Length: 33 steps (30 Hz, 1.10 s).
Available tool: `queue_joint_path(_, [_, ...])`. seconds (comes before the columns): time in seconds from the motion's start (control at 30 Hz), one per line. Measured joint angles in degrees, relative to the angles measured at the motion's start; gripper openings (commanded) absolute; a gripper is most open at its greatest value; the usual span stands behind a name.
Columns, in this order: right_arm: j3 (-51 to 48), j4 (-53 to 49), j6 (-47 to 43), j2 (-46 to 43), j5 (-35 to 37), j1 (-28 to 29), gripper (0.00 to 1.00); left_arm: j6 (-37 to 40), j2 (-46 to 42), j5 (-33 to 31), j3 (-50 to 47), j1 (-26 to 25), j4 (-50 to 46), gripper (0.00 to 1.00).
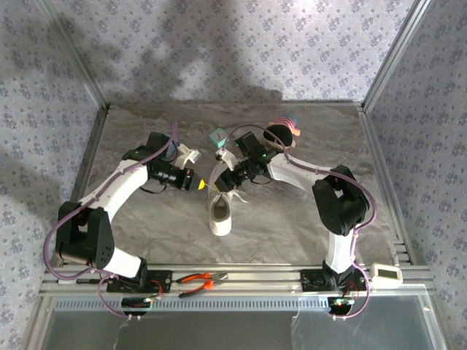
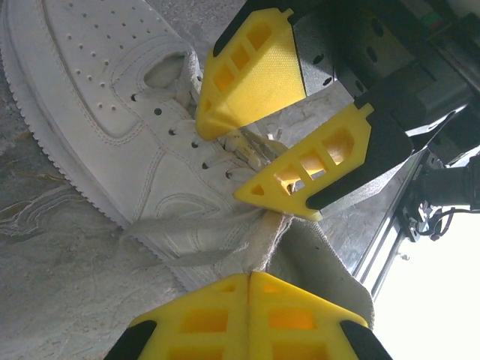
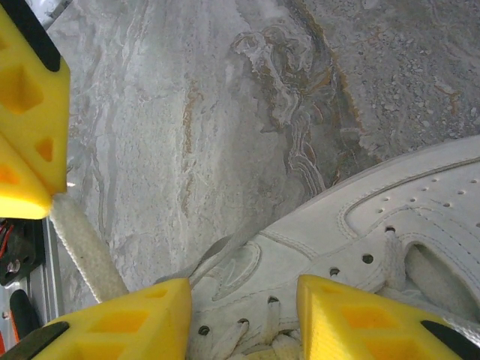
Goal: Tie the shoes
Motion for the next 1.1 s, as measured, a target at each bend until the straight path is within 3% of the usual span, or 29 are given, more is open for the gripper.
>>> queue_joint_path(0.13, [0.3,-0.9,-1.2,0.0,-0.2,0.1,0.33,0.8,0.0,-1.1,0.6,0.2,-1.0,0.00])
queue_joint_path(0.53, [-0.1,-0.9,-1.6,0.0,-0.2,-0.3,0.33,3.6,-4.5,-3.1,1.2,6.8,-6.6,0.00])
queue_joint_path(1.1, [-0.6,-0.6,-1.6,-0.1,-0.8,-1.0,0.35,0.9,-13.4,-7.4,-5.7,10.4,-7.8,0.00])
